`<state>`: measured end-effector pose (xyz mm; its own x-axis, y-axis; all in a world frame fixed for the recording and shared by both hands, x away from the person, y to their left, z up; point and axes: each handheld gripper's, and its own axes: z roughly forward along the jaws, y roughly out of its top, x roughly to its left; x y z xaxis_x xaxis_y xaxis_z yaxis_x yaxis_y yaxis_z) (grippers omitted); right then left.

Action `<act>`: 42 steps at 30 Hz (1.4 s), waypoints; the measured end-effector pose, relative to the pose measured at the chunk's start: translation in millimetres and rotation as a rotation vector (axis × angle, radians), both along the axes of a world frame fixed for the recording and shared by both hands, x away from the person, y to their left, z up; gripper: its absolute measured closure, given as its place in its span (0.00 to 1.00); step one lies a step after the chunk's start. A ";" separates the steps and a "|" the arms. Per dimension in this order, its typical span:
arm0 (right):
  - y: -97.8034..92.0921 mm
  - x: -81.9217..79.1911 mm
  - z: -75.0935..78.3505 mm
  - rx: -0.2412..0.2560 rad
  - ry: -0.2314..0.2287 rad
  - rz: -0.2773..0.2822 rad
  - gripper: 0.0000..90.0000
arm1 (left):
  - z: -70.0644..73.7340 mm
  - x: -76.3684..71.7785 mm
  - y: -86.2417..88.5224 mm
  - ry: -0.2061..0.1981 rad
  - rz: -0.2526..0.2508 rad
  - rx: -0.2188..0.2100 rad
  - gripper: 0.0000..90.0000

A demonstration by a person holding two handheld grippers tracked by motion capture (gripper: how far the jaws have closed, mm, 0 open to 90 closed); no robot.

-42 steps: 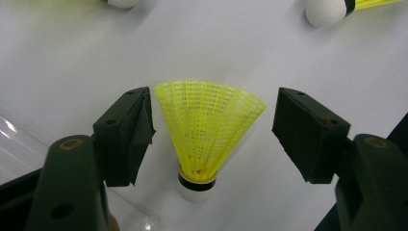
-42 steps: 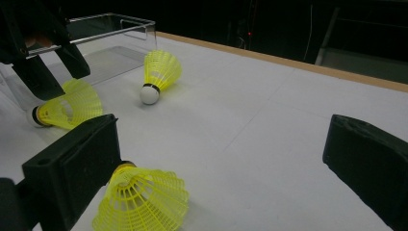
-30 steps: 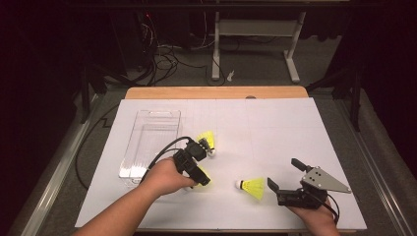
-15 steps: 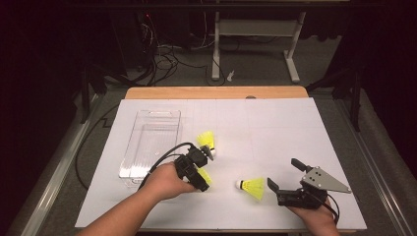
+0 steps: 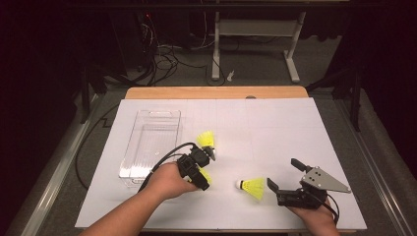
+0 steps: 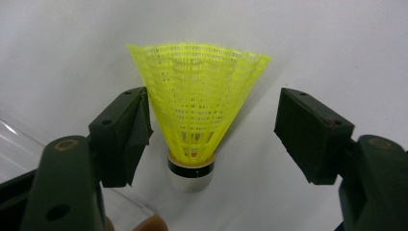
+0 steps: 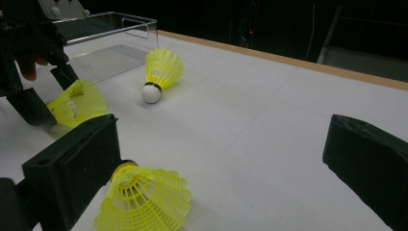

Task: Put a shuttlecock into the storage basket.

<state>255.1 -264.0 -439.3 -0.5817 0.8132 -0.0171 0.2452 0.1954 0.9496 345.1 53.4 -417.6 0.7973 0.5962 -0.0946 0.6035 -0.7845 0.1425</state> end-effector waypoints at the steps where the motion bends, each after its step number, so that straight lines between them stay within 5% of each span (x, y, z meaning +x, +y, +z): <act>1: -0.1 0.0 0.0 0.002 0.002 -0.001 0.00 | -0.9 0.6 -0.7 -0.003 0.003 0.008 0.33; 14: -0.2 0.0 0.1 0.003 0.001 -0.001 0.00 | -2.0 2.7 -0.9 -0.048 0.023 0.036 0.49; 21: -0.2 0.0 0.1 0.004 0.001 -0.001 0.00 | 0.9 3.5 1.9 -0.049 0.026 0.018 0.59; 42: -0.3 0.1 -0.1 0.004 0.001 0.000 0.01 | 13.4 2.9 9.5 -0.047 0.046 -0.070 0.64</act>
<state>255.1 -264.3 -439.4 -0.5821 0.8130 -0.0129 0.2464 0.1916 0.9500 348.0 62.9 -404.2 0.7735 0.6258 -0.1003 0.6304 -0.7431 0.2247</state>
